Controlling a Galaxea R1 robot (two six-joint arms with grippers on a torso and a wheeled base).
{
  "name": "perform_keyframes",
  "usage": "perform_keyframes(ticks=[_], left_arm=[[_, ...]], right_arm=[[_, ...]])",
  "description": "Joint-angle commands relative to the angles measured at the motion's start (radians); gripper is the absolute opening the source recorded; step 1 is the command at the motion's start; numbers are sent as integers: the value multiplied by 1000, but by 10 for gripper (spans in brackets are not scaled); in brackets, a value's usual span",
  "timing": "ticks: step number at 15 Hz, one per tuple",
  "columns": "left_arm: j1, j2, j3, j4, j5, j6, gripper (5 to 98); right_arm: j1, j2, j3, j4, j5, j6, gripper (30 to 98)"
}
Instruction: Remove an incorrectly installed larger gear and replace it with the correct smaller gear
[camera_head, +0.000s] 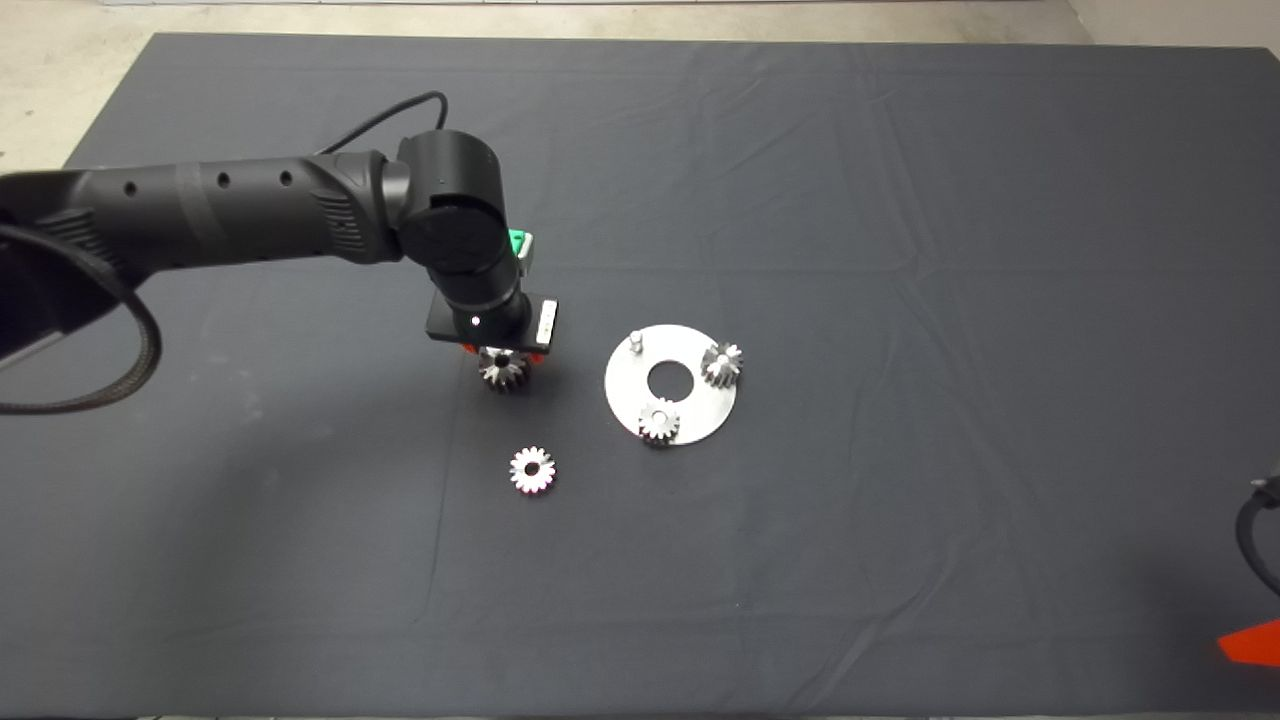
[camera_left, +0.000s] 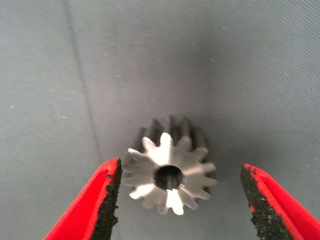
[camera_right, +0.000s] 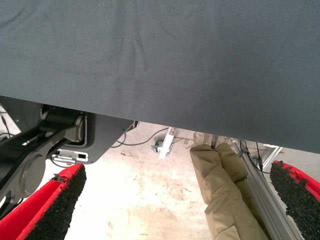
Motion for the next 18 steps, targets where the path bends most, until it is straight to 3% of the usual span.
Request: perform_keyframes(ticks=[1, 3, 5, 9, 13, 18], left_arm=[[-58, 4, 51, -83, 55, 0, 586], [-85, -4, 86, -122, 55, -2, 586], [-88, -18, 134, -143, 55, -13, 619], [-90, -36, 197, -217, 56, -87, 676], [-87, -70, 295, -219, 55, -170, 682], [-78, -87, 341, -204, 53, -209, 682]], right_arm=[[7, -8, 7, -23, -98, 6, 969], [7, -6, 7, -23, -98, 6, 969], [7, -3, 7, -23, -98, 6, 969], [4, 0, 7, -25, -98, 6, 969], [7, -2, 6, -27, -98, 6, 969], [7, -2, 6, -24, -99, 6, 969]])
